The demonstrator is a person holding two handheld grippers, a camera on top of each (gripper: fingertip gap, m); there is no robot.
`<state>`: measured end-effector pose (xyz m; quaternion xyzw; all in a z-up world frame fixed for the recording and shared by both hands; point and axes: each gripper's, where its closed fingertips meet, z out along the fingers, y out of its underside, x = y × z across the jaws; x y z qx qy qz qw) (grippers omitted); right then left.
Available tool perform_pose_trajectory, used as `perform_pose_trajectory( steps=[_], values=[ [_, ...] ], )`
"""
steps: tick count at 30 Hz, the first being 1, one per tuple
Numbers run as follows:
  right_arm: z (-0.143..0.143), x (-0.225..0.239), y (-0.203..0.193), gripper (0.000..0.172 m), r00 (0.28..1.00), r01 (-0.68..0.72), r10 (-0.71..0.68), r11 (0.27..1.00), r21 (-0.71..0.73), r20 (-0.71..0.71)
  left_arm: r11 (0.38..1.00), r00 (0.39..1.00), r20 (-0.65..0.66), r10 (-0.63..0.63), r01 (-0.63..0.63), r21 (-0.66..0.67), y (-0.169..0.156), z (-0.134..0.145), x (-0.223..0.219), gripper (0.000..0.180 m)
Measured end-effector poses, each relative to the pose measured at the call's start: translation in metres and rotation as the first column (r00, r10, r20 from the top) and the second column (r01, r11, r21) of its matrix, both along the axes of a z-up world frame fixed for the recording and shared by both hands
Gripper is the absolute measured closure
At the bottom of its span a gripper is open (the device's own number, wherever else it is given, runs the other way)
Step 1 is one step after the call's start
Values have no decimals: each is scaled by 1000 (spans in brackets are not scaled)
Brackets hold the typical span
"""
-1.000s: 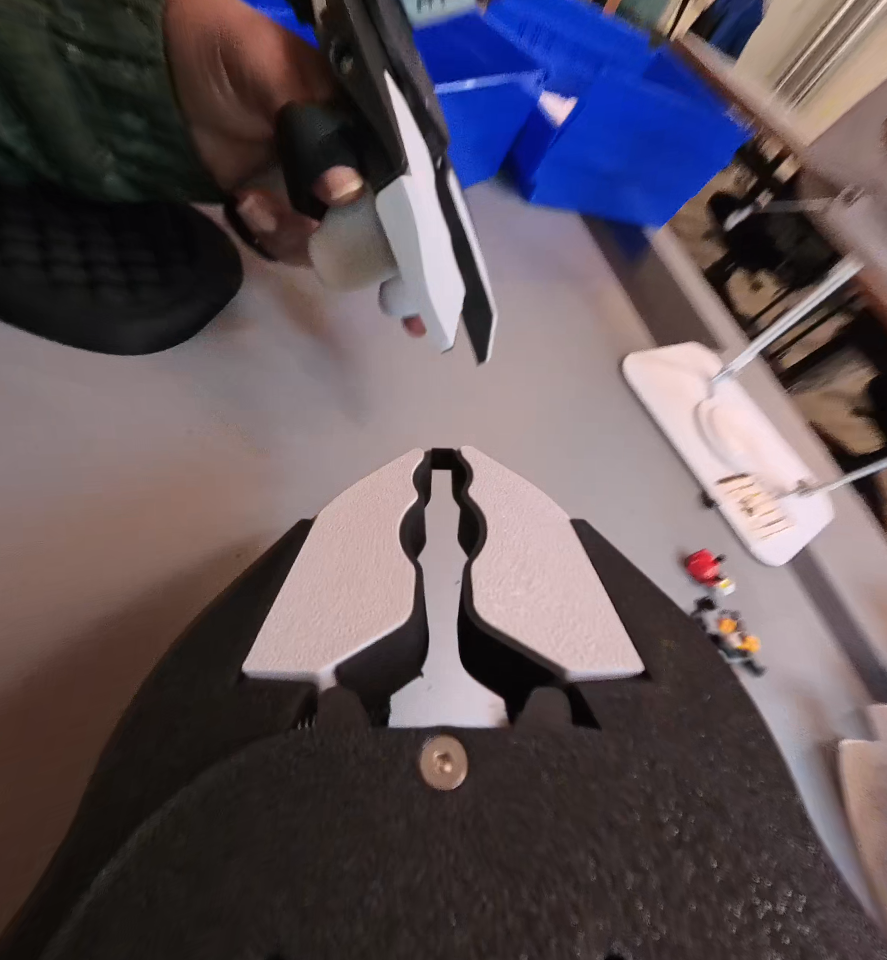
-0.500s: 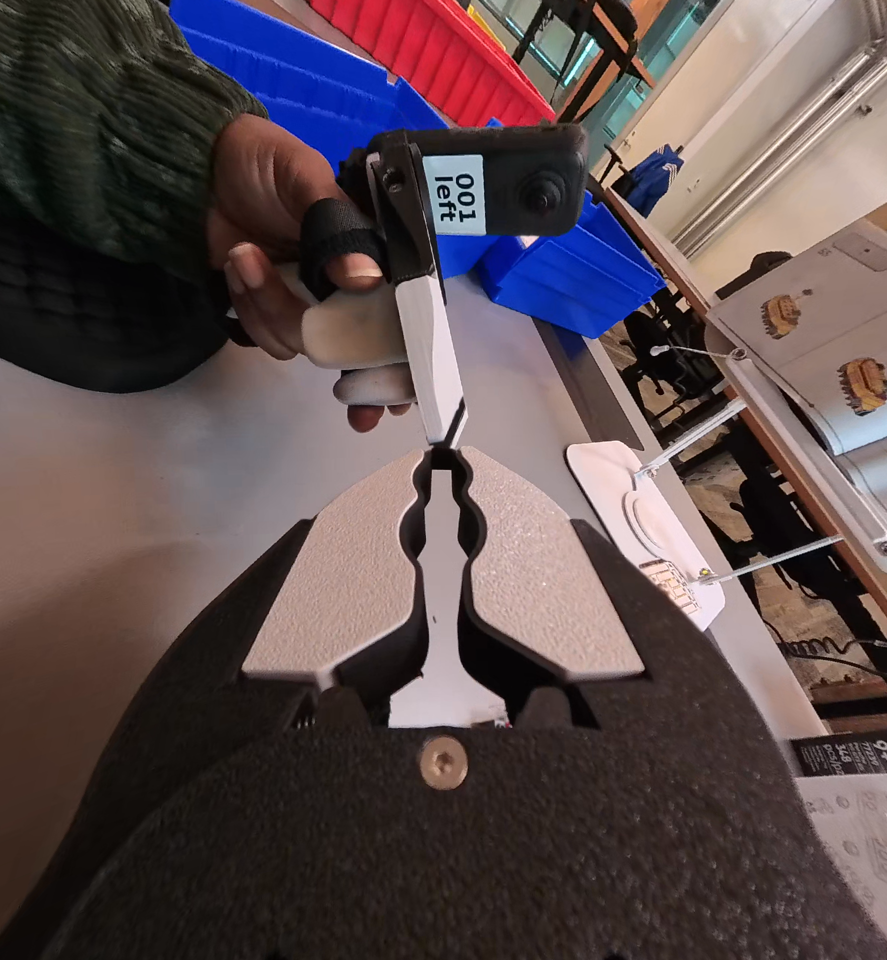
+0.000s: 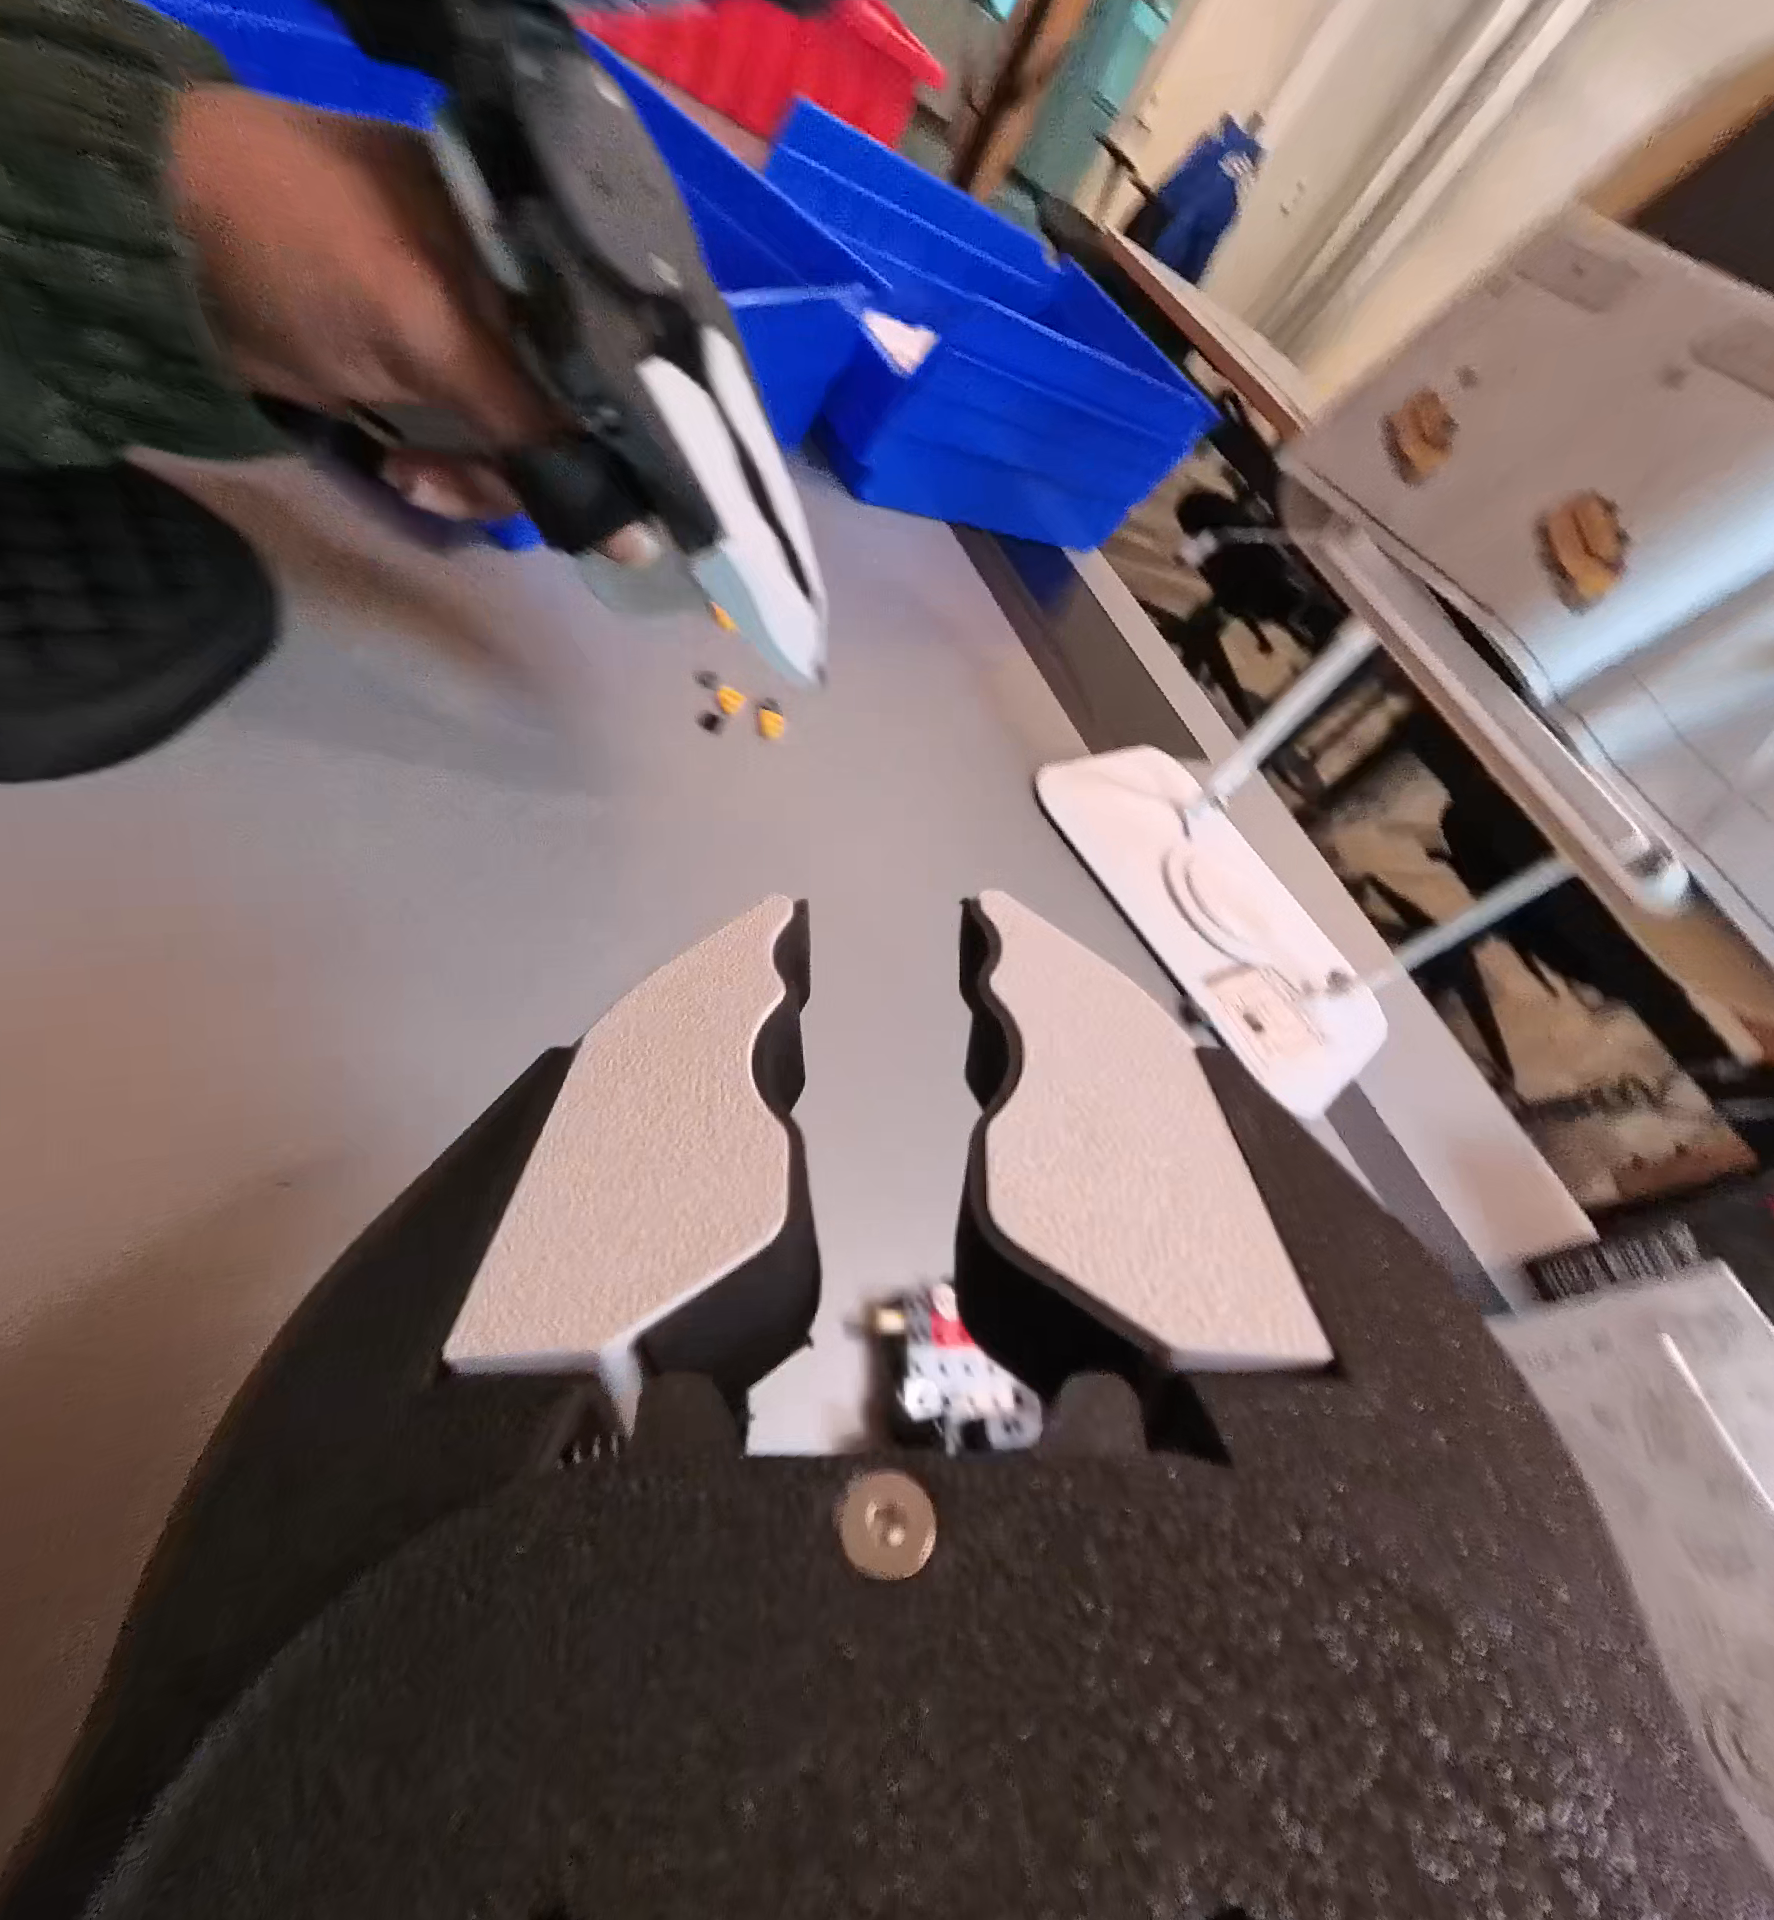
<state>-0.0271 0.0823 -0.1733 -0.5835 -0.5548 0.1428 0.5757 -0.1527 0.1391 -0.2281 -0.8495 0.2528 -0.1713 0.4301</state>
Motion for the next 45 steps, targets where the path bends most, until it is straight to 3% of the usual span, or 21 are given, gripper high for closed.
perform_pose_trajectory(
  steps=[2,5,7,9,19,26,37,39,42,45],
  values=[
    [4,22,16,143,997,80,-80,996,-28,-9,992,974,-187,125,-126,8,10,-13,-30,178],
    [9,55,35,142,982,182,-186,979,-90,-31,972,900,-394,187,-228,-59,12,-44,-59,178],
    [9,74,41,142,971,228,-235,965,-126,-43,966,872,-449,196,-252,-66,12,-54,-66,178],
    [7,87,43,142,962,256,-268,954,-153,-58,959,849,-482,216,-276,-57,15,-56,-73,167],
    [0,100,43,142,954,279,-294,942,-189,-55,961,862,-473,182,-258,-99,12,-63,-67,129],
    [-9,94,41,142,962,262,-273,944,-202,-28,962,949,-308,62,-140,-235,-4,-69,-40,125],
    [-14,92,41,142,964,259,-266,944,-204,-8,966,942,-332,39,-121,-230,-13,-60,-42,118],
    [-14,93,42,142,963,264,-271,944,-199,-7,983,938,-343,58,-114,-143,-12,-44,-43,122],
    [-11,97,44,142,959,276,-284,940,-200,-17,990,951,-277,135,-118,77,-11,7,-47,141],
    [-11,100,47,142,955,284,-296,936,-207,-29,926,953,-149,264,-207,316,-10,66,-70,166]
  ],
)
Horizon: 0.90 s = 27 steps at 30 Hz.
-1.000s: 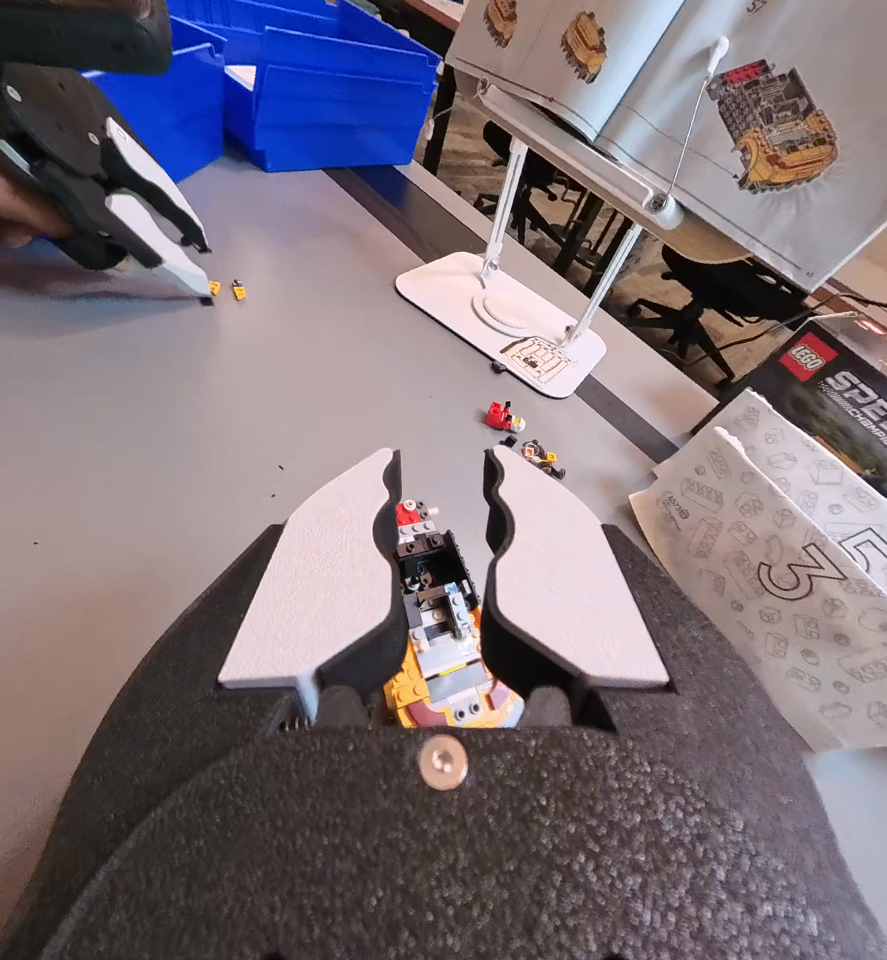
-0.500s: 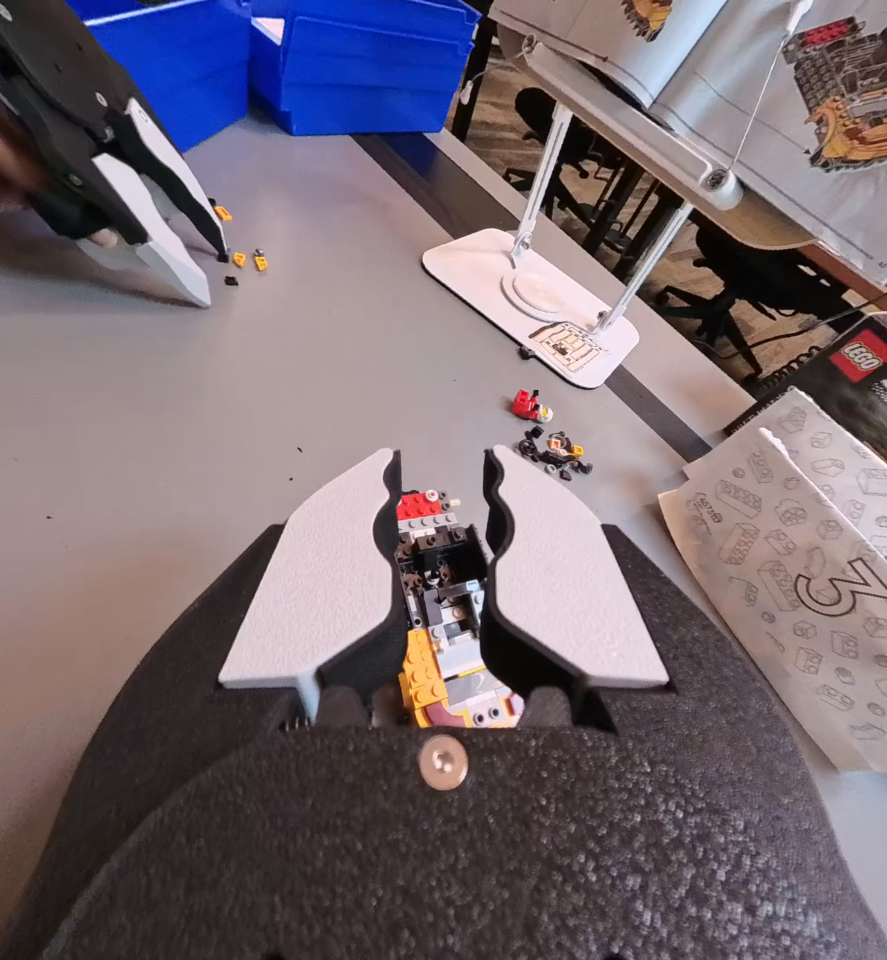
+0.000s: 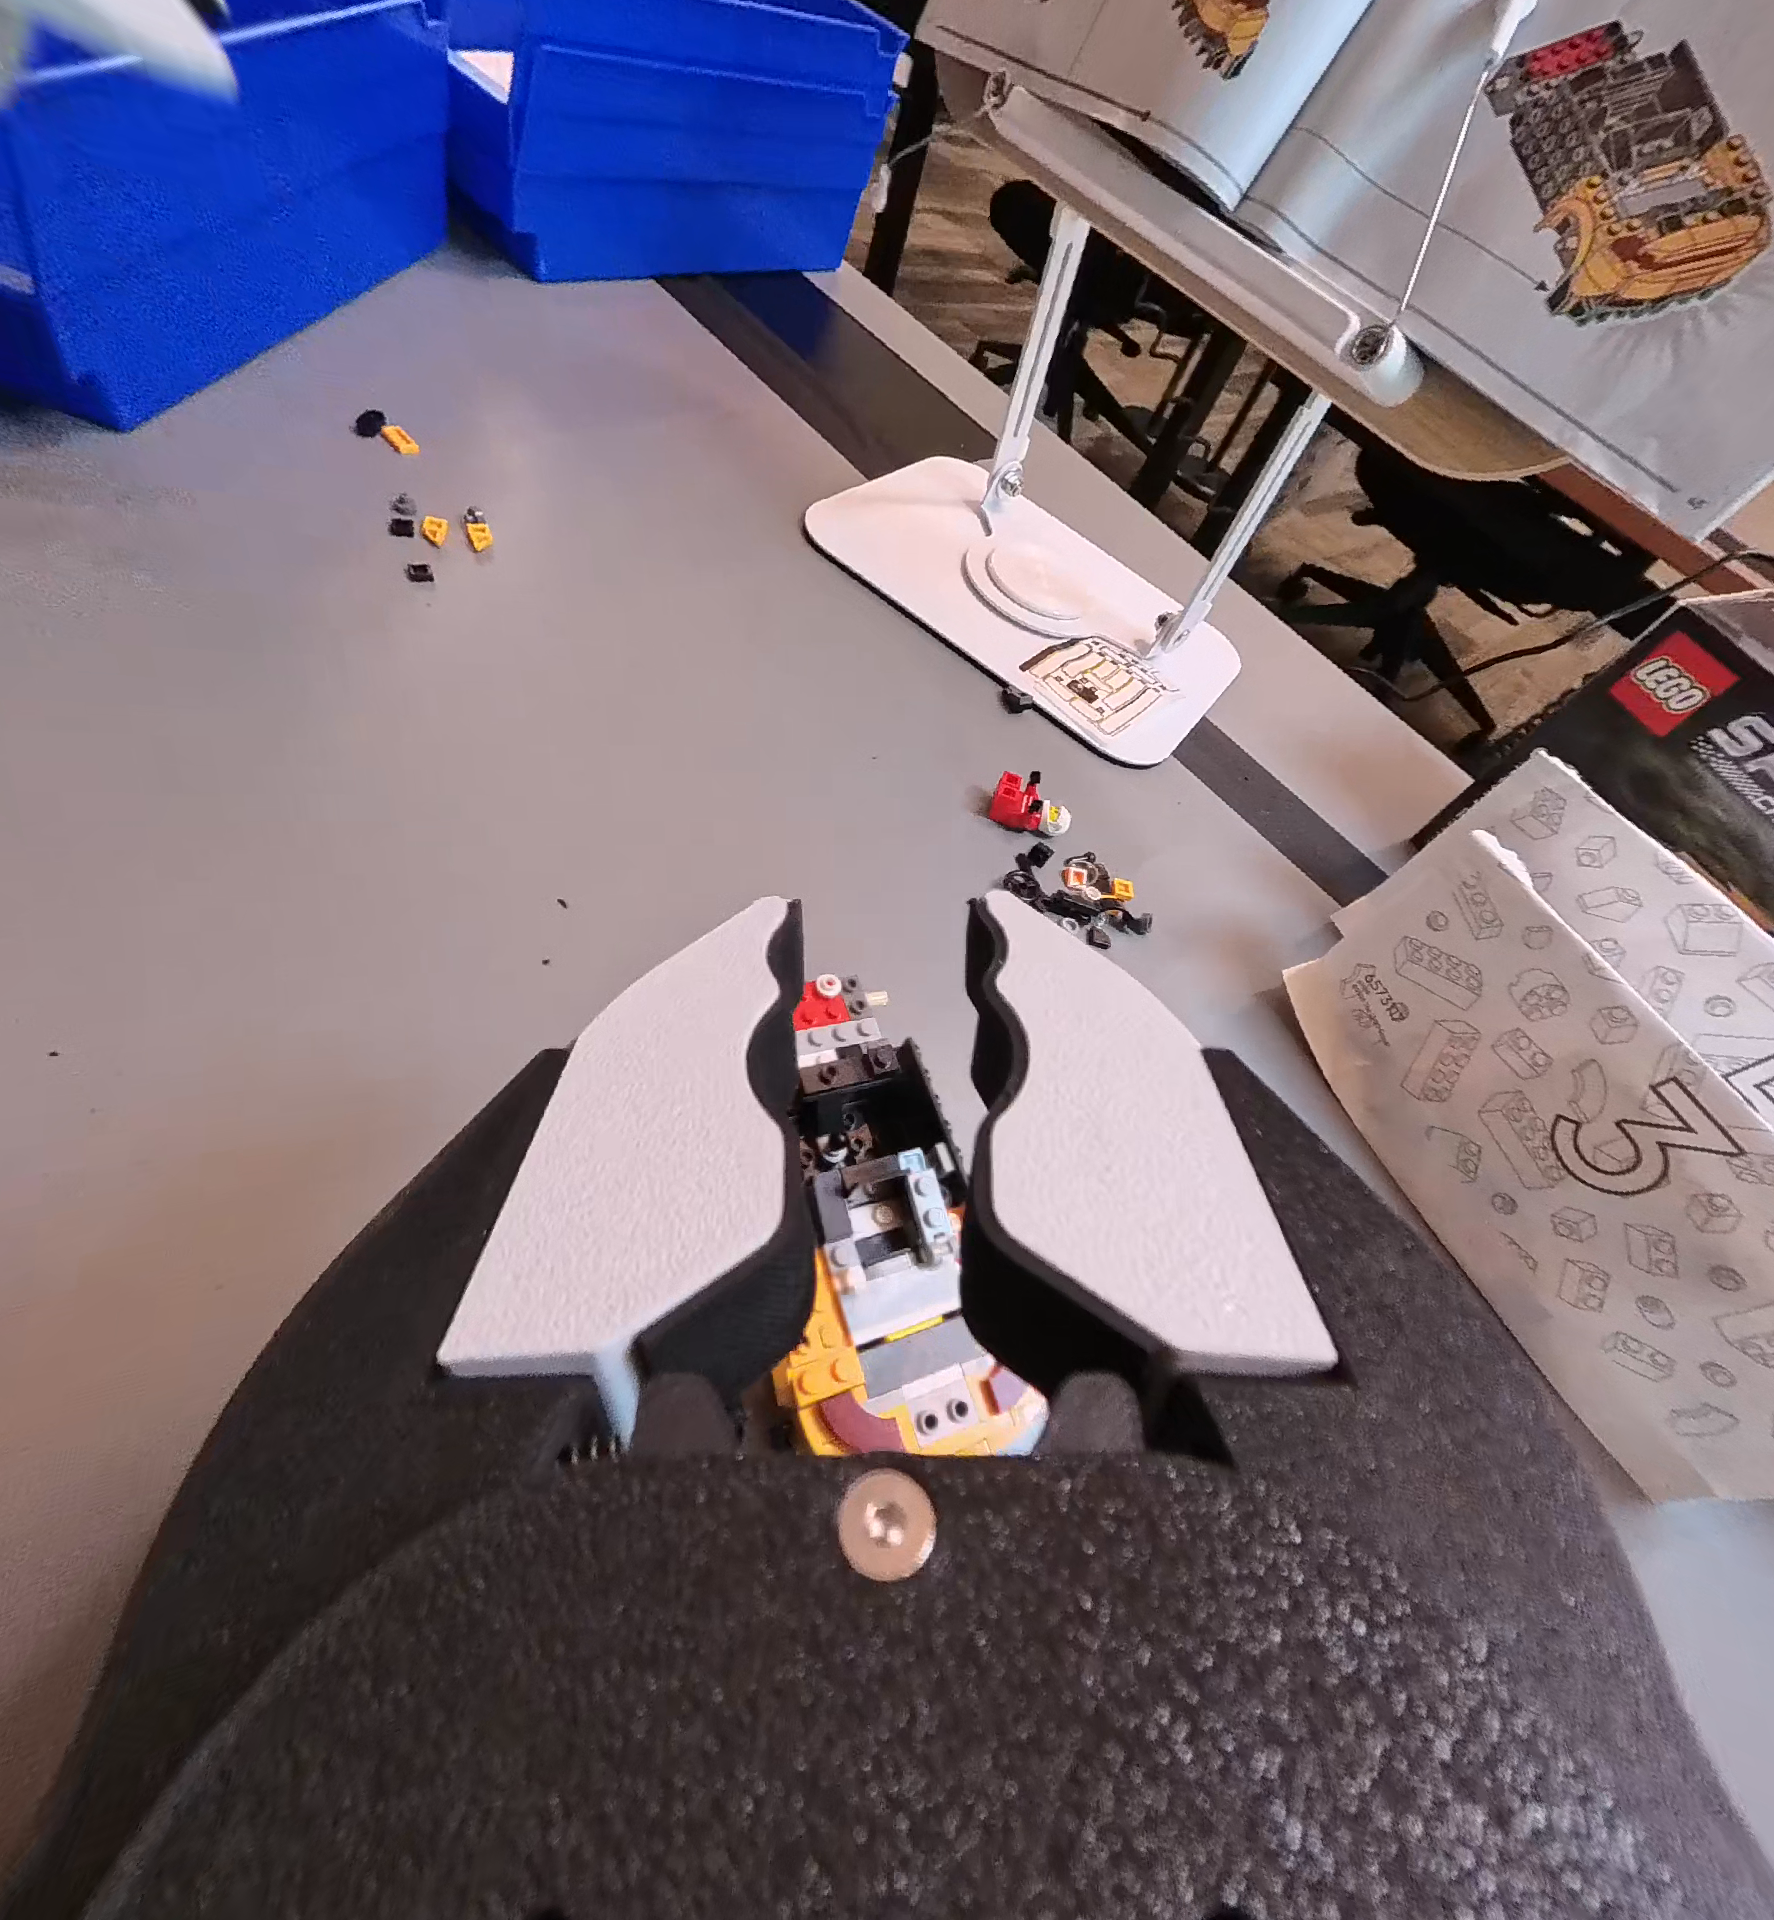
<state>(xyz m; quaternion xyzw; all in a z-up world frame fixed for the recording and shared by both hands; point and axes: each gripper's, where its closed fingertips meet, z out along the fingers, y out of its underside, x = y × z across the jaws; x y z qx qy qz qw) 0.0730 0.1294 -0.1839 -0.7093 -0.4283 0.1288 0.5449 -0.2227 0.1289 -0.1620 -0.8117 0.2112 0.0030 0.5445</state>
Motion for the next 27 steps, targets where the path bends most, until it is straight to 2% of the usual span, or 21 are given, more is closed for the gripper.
perform_pose_trajectory(
  steps=[1,3,9,11,13,15,17,23,27],
  values=[
    [0,1,1,142,1000,4,-4,1000,1,-1,996,999,25,39,-41,83,-1,17,-12,180],
    [1,2,2,143,1000,14,-14,1000,10,-1,977,993,49,109,-117,180,-4,36,-35,180],
    [5,19,8,143,998,64,-65,998,27,19,952,985,102,141,-163,258,-7,43,-52,180],
    [-7,26,4,128,996,33,-30,998,-44,78,946,989,96,116,-139,293,-8,45,-44,180],
    [-31,34,-7,116,986,-23,51,984,-176,158,941,991,96,91,-117,318,-8,45,-35,180],
    [-56,41,-19,114,970,-73,136,954,-291,202,946,994,94,63,-89,313,-7,41,-27,180],
    [-75,48,-21,108,962,-59,148,934,-352,230,953,995,99,31,-59,298,-6,36,-18,180],
    [-99,69,-8,81,954,33,97,907,-421,284,959,994,92,-51,23,281,-8,27,3,180],
    [-116,64,-10,94,959,-13,146,879,-476,244,962,989,82,-126,101,254,-8,17,23,180]
  ],
)
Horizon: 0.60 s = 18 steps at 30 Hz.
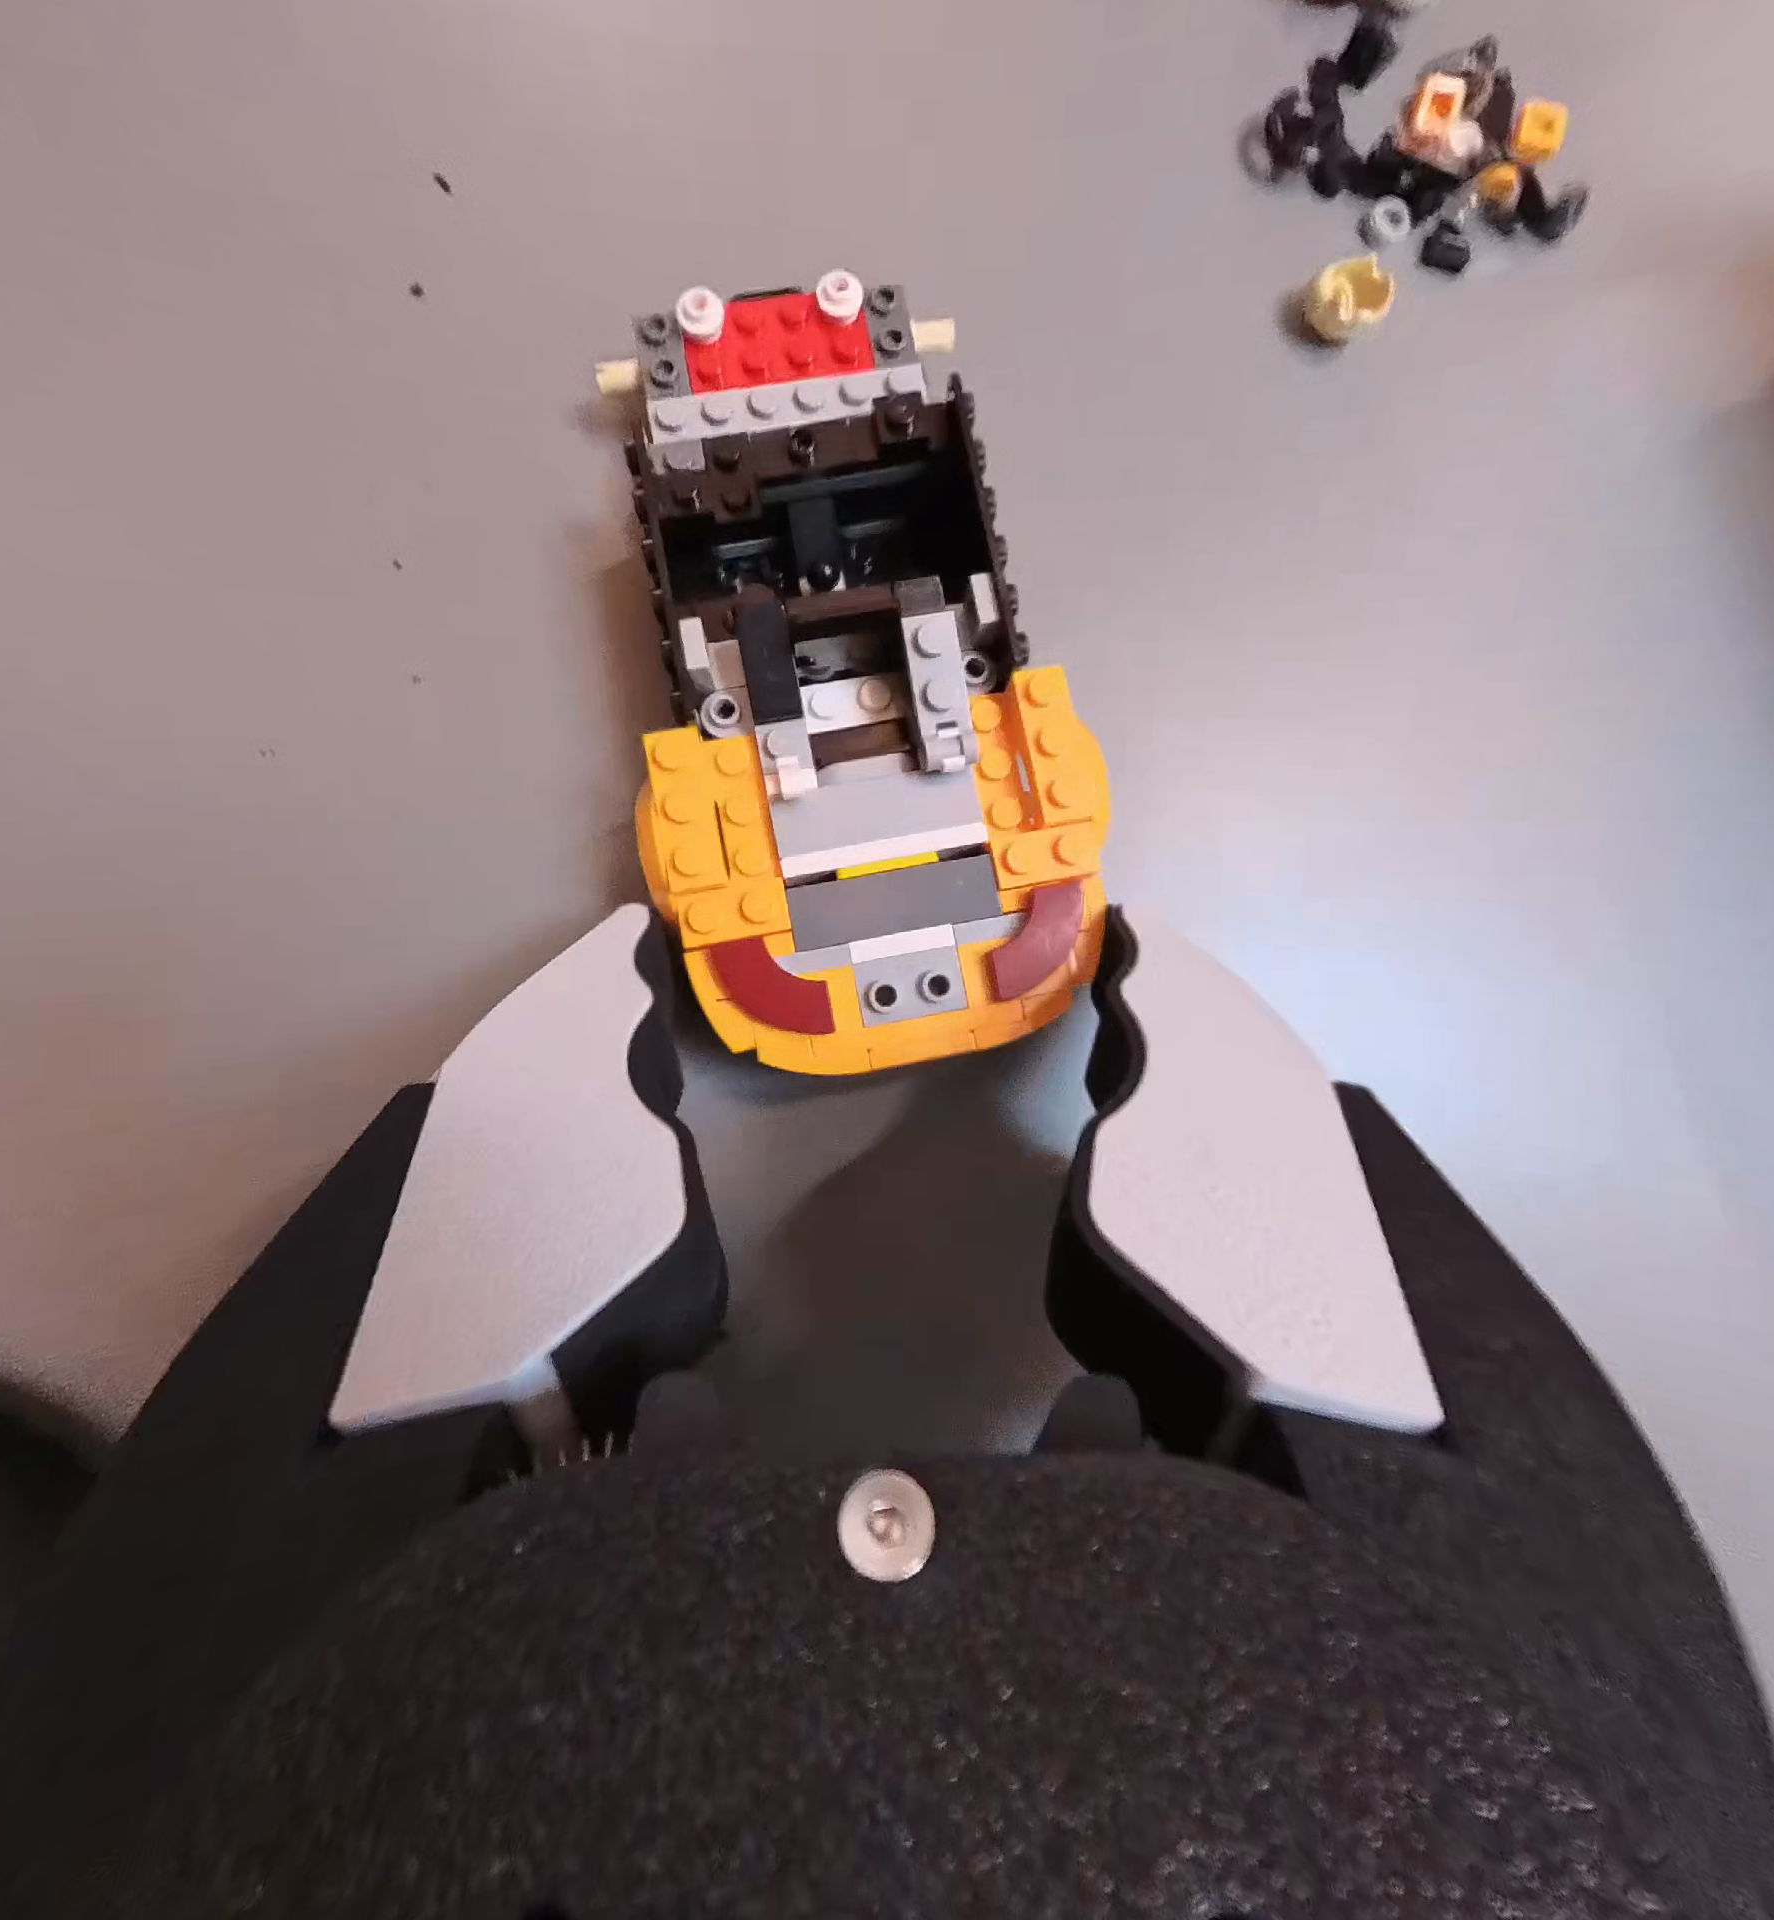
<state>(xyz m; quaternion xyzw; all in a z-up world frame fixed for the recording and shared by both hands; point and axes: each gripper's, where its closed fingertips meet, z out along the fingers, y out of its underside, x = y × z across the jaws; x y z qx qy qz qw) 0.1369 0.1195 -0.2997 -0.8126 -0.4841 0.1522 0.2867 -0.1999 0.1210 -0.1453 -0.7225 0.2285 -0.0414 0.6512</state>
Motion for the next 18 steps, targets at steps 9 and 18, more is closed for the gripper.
perform_pose_trajectory(
  steps=[9,18],
  values=[
    [10,-81,-13,95,974,-223,225,971,83,-25,924,943,-31,-331,317,-214,-11,-45,77,151],
    [18,-151,-17,95,943,-323,329,942,95,-44,650,745,-18,-667,571,-502,-17,-103,132,95]
  ],
)
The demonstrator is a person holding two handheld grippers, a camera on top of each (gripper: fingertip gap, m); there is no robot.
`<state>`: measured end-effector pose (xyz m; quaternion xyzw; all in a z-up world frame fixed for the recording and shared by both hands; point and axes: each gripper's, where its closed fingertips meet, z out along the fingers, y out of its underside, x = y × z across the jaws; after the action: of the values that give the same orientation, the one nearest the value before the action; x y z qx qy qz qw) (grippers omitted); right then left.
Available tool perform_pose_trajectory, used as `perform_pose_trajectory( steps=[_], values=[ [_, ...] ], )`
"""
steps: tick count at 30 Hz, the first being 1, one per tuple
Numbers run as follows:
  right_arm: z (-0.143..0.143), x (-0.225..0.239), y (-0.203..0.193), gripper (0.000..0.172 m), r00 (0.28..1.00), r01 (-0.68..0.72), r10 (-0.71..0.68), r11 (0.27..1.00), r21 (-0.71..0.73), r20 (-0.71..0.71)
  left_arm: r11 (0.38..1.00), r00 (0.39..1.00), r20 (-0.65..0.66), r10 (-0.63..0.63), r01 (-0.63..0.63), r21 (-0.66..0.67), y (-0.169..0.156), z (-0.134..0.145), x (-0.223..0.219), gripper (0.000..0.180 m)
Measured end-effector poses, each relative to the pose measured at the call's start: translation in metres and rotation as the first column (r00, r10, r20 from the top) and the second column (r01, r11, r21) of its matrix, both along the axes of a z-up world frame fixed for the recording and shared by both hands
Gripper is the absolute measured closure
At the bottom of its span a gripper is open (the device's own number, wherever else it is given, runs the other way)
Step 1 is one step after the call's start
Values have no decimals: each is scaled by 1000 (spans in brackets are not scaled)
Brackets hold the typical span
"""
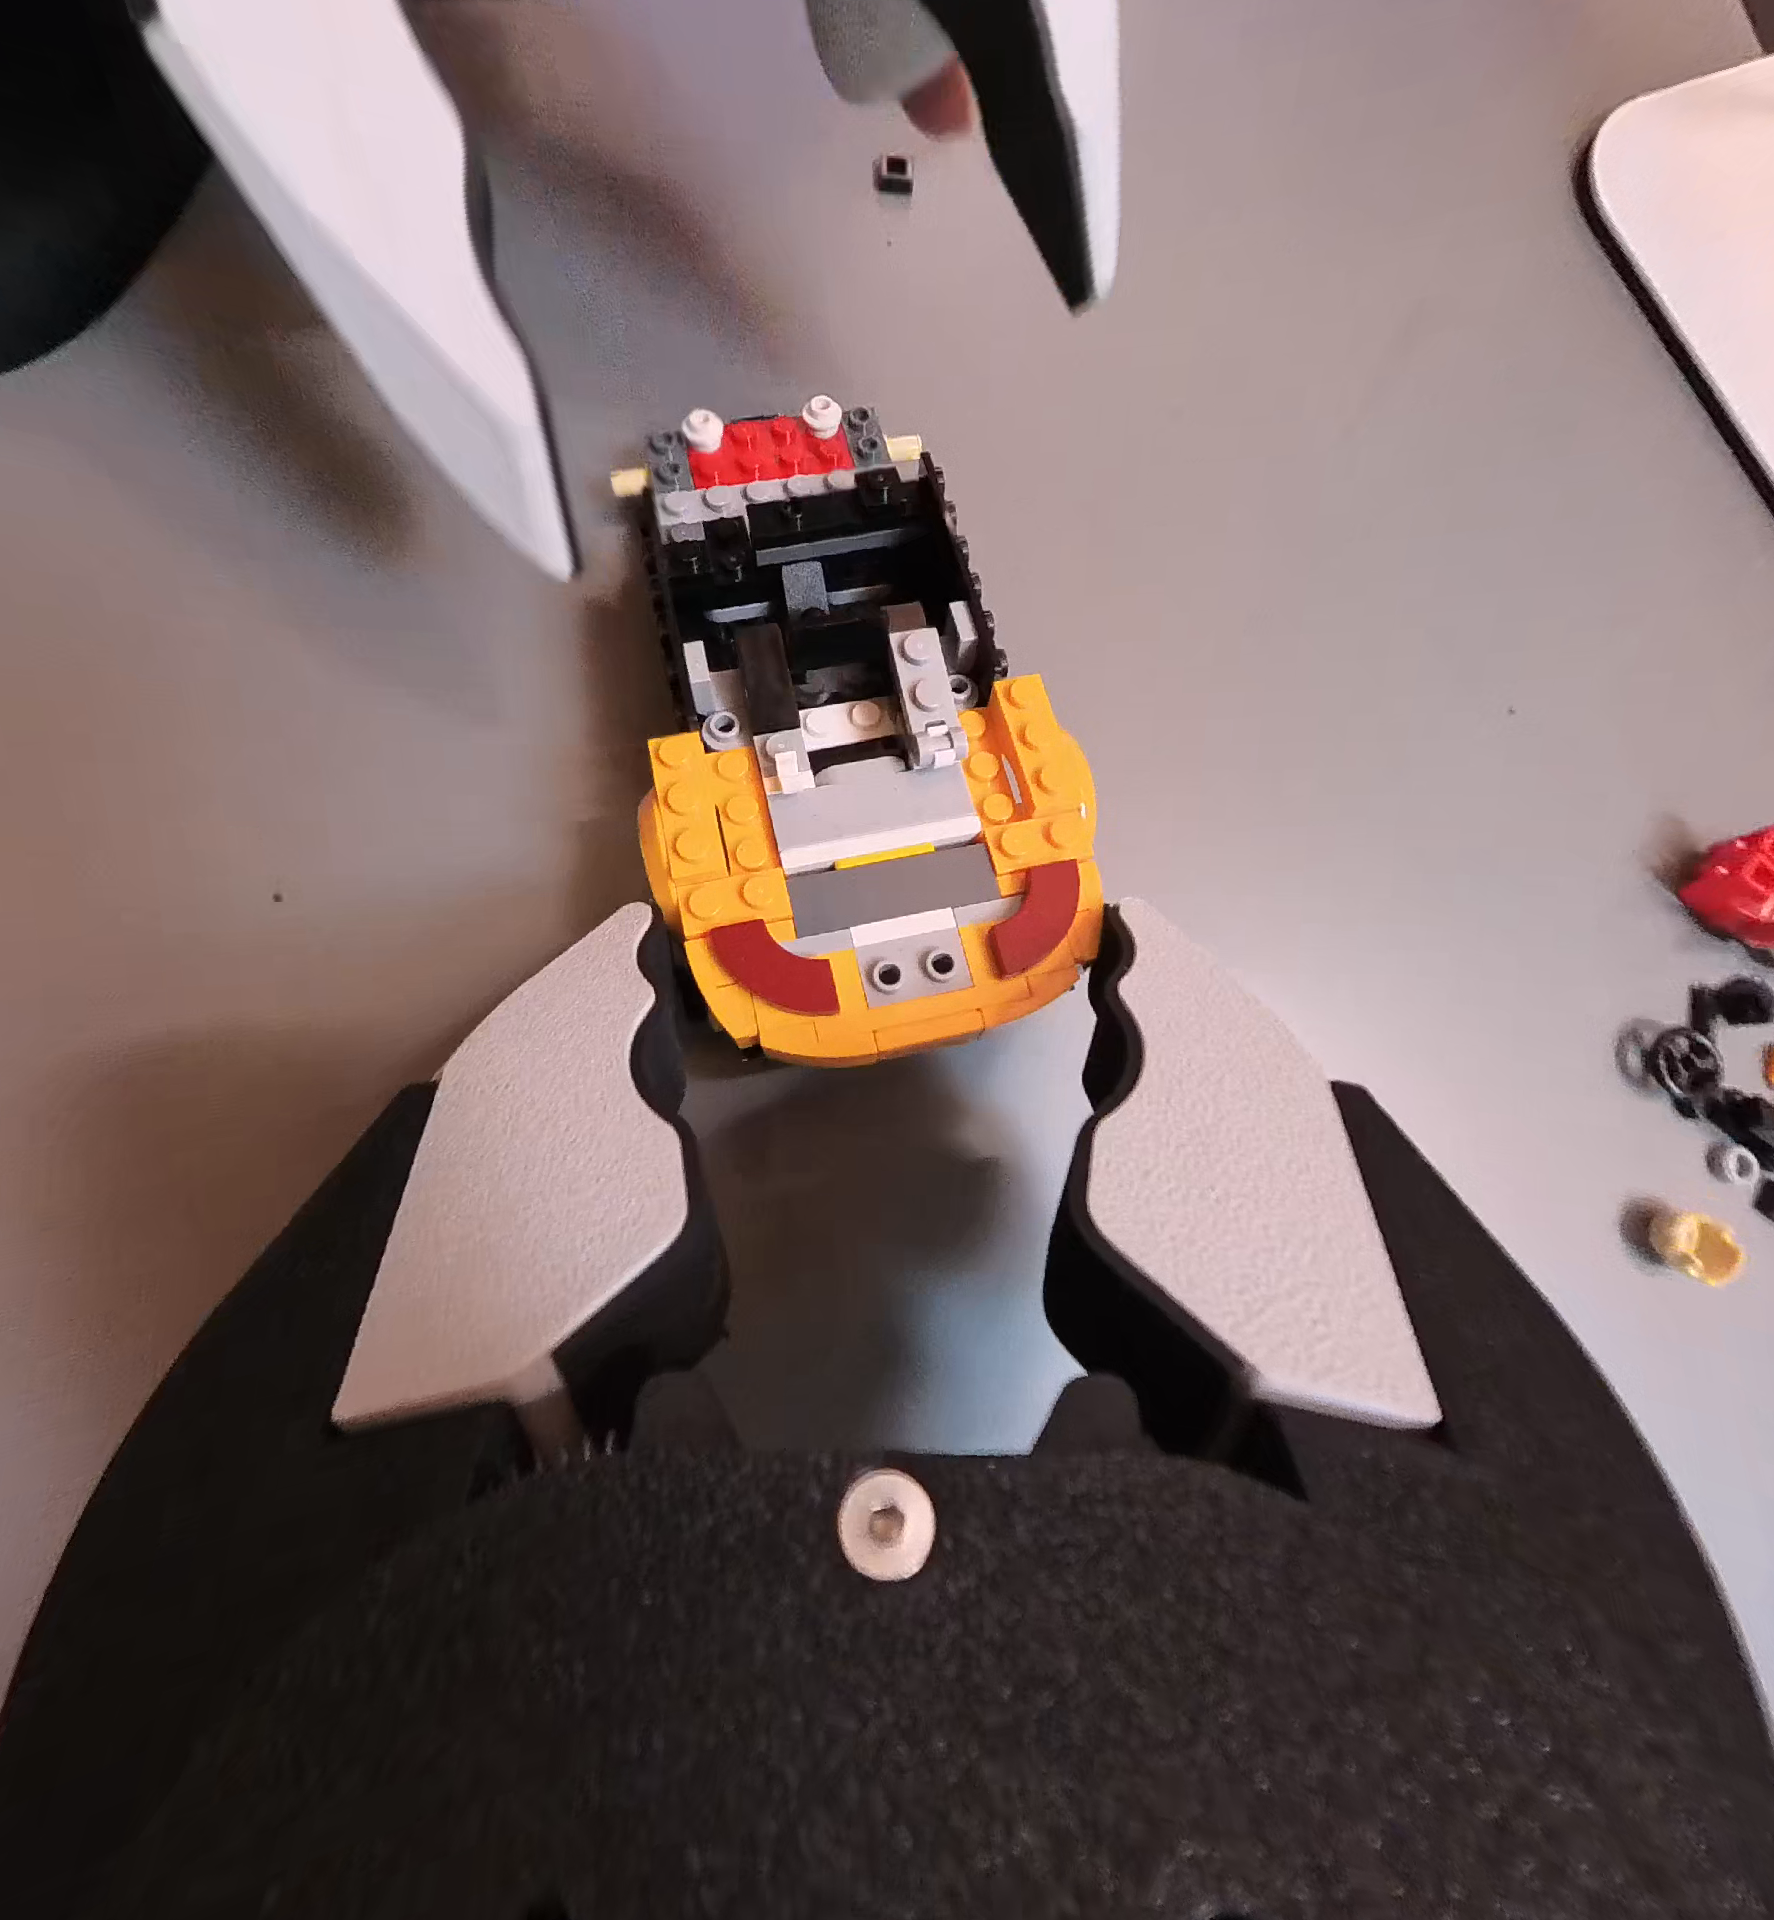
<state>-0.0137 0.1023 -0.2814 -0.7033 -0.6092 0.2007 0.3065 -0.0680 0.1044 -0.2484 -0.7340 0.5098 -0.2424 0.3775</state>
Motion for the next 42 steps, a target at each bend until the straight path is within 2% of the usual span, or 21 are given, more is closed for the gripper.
perform_pose_trajectory(
  steps=[4,7,9,17,22,31,34,36,42],
  values=[
    [-5,-9,-4,95,1000,-5,5,1000,7,-24,994,986,-131,-104,108,28,-1,-23,7,84],
    [-12,-12,-11,95,999,-28,28,1000,-9,-23,985,963,-220,-158,169,31,-8,-45,6,102],
    [-14,-13,-15,95,998,-46,46,999,-22,-32,982,964,-193,-182,190,22,-13,-45,7,115],
    [-8,-1,-18,96,991,-102,94,992,-77,-93,981,966,-173,-190,193,0,-11,-46,-4,114],
    [-8,-5,-18,101,991,-103,99,993,-50,-91,980,970,-143,-197,198,-7,-14,-37,-6,104],
    [-11,-17,-12,101,984,-178,177,983,-36,-35,937,916,-201,-346,329,-115,-21,-47,14,95],
    [-11,-19,-11,100,979,-203,201,978,-42,-28,941,916,-215,-338,321,-110,-15,-50,16,103],
    [-11,-18,-7,92,978,-210,210,977,-20,-19,940,919,-197,-340,326,-103,-15,-50,16,104],
    [-14,-24,-14,97,962,-272,271,961,-46,-17,933,915,-184,-359,346,-99,-17,-50,17,104]
  ],
)
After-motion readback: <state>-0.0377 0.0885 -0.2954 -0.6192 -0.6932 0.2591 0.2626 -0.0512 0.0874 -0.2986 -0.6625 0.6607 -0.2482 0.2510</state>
